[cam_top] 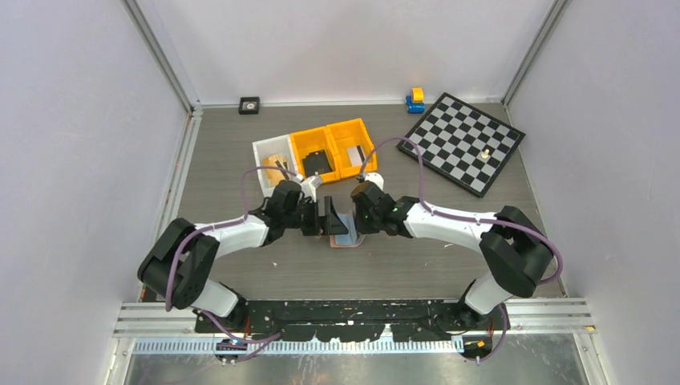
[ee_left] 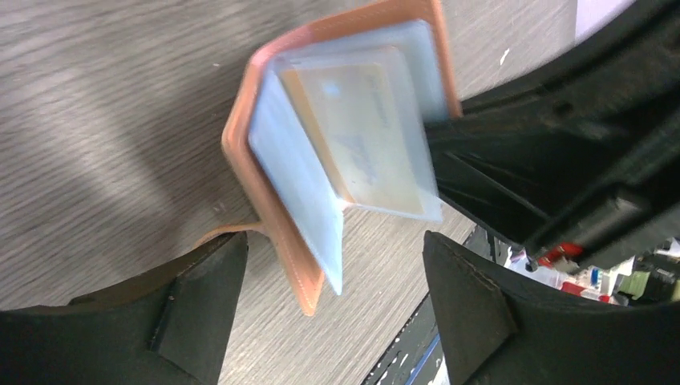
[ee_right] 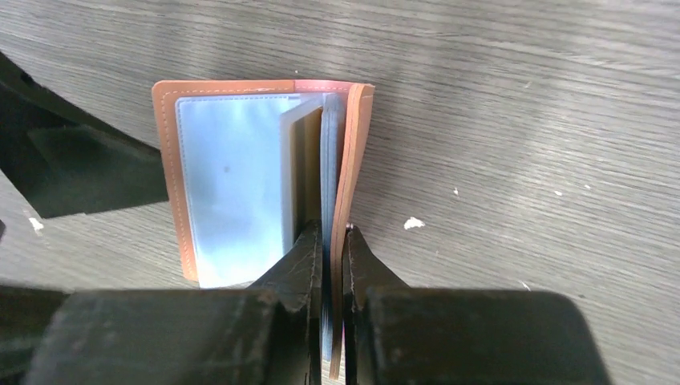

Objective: Take the credit cards out of the card holder
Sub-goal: Remove the credit card from the card holder.

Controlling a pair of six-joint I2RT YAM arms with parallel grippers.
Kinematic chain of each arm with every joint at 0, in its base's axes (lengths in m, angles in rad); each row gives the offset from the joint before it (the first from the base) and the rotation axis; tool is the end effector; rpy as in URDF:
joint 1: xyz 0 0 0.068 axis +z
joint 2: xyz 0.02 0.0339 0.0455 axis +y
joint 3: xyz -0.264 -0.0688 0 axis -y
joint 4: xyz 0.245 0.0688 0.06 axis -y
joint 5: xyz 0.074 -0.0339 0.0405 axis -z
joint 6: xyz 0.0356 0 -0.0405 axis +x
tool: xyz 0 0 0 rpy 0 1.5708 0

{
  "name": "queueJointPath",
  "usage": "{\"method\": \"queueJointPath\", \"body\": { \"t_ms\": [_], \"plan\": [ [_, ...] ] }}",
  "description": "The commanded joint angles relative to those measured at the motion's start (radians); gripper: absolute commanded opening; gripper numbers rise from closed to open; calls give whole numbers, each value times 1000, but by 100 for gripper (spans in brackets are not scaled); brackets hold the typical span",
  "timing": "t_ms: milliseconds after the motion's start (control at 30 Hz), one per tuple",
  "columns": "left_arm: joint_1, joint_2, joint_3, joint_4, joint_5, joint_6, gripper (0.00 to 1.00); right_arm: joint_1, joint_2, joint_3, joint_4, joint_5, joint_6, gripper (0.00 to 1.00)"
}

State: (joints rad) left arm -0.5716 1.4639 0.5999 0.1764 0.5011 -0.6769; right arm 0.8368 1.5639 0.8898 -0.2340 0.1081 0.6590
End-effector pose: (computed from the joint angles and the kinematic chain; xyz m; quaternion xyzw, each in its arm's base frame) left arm 0.2245 -0.1647 0.1619 0.0597 0.8802 -0.4239 0.2049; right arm 0.2134 0.2308 0.1852 -0.0663 0.9421 0.1835 0.2729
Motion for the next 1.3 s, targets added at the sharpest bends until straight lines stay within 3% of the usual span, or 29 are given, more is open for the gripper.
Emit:
{"method": "queueJointPath", "body": {
  "t_ms": [0, 200, 400, 600, 900, 1067, 1267],
  "plan": [
    [61, 22, -45, 153, 81, -61, 89, 89, -9, 111, -150, 289, -61, 1],
    [121, 103, -67, 263, 174, -137, 99, 155, 54, 154, -134, 325, -77, 1],
    [161, 96, -103, 327, 195, -178, 100, 220, 139, 230, -208, 472, -96, 0],
    [164, 74, -111, 311, 179, -169, 98, 220, 153, 233, -188, 442, -88, 0],
    [206, 84, -107, 288, 213, -160, 59, 164, -11, 92, -20, 251, -75, 0],
    [246, 31, -139, 317, 234, -164, 32, 81, -122, -30, 123, 45, -42, 0],
    [247, -23, -137, 261, 211, -132, 18, -43, -196, -158, 337, -212, 41, 1]
  ]
}}
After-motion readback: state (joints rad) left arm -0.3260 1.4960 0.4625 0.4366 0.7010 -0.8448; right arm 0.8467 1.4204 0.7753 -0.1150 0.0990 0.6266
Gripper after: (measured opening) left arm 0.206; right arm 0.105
